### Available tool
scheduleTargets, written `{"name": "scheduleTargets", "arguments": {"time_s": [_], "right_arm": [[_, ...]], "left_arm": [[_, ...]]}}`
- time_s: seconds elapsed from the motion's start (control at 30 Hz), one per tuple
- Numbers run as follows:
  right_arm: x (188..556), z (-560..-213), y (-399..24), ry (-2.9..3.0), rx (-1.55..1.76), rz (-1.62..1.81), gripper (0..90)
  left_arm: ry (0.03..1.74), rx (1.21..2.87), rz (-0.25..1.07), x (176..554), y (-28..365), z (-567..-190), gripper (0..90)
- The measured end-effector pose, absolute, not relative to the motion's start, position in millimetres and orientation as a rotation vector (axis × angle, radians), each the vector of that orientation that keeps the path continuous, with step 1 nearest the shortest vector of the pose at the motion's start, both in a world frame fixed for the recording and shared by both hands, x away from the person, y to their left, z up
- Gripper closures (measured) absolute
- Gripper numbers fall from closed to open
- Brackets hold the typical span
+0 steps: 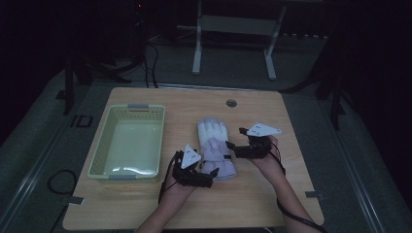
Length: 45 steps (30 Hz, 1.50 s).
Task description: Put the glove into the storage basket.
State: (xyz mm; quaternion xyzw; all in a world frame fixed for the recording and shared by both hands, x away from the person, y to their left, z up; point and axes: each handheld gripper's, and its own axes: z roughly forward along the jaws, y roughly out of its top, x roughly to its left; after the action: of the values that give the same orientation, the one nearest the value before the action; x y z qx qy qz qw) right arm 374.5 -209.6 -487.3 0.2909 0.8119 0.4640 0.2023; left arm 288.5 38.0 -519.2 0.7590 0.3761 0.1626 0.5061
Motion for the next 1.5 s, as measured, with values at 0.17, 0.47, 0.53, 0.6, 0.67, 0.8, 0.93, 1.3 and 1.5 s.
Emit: {"name": "scheduleTargets", "arguments": {"time_s": [0.17,0.47,0.53,0.6,0.67,0.8,0.93,1.3,1.5], "right_arm": [[385,-490,-198,2.254,0.808,1.273,22.2],[386,-531,-198,2.370,0.896,1.136,22.3],[387,-537,-200,2.388,0.941,1.144,22.5],[389,-541,-200,2.401,0.991,1.128,22.3],[389,-543,-199,2.408,1.029,1.107,21.7],[390,-545,-194,2.460,1.079,1.092,31.5],[395,-547,-194,2.553,1.139,1.151,44.6],[396,-546,-190,2.586,1.221,1.165,75.8],[376,-537,-175,2.467,1.091,1.036,82.0]], "left_arm": [[0.945,1.849,0.371,297,34,-522,0.2],[1.120,1.922,0.297,305,28,-546,11.1],[1.155,1.924,0.258,308,28,-553,12.0],[1.159,1.936,0.246,309,27,-557,13.3],[1.166,1.943,0.217,311,27,-561,14.4],[1.171,1.941,0.148,315,30,-568,17.9],[1.143,1.934,0.078,318,32,-570,27.7],[1.134,1.939,0.013,322,37,-567,51.8],[1.124,1.991,0.044,319,33,-555,69.5]]}}
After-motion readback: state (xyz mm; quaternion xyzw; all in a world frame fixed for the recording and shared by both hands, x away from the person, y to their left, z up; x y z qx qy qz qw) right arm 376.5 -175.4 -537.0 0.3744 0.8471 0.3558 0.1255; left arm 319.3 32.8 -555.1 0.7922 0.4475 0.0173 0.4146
